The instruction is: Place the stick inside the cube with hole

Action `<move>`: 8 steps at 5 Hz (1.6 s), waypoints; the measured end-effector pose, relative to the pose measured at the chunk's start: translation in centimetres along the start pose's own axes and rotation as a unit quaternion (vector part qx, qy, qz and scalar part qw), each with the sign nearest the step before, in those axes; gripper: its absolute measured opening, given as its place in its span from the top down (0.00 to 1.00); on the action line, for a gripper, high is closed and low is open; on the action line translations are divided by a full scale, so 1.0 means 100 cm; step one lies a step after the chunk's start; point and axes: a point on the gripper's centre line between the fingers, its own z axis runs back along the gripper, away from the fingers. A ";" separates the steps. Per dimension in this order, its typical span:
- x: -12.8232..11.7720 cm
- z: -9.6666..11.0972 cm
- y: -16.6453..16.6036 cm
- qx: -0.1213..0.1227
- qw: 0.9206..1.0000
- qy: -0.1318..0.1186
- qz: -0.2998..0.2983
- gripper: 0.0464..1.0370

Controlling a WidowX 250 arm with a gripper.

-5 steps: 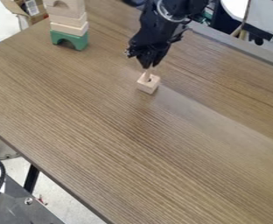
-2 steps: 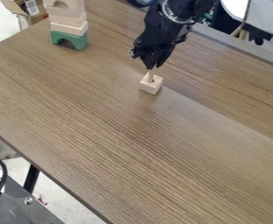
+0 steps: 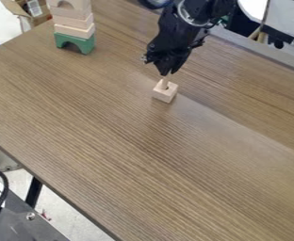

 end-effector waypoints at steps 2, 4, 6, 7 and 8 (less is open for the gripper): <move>-0.007 -0.001 -0.006 0.029 0.999 -0.015 -0.030 0.93; -0.018 -0.006 -0.009 0.008 0.999 -0.004 -0.038 0.93; -0.009 0.002 0.008 -0.108 0.993 0.037 0.031 0.89; -0.001 0.013 0.010 -0.119 0.992 0.031 0.041 0.66; 0.002 0.020 0.012 -0.121 0.992 0.025 0.035 0.33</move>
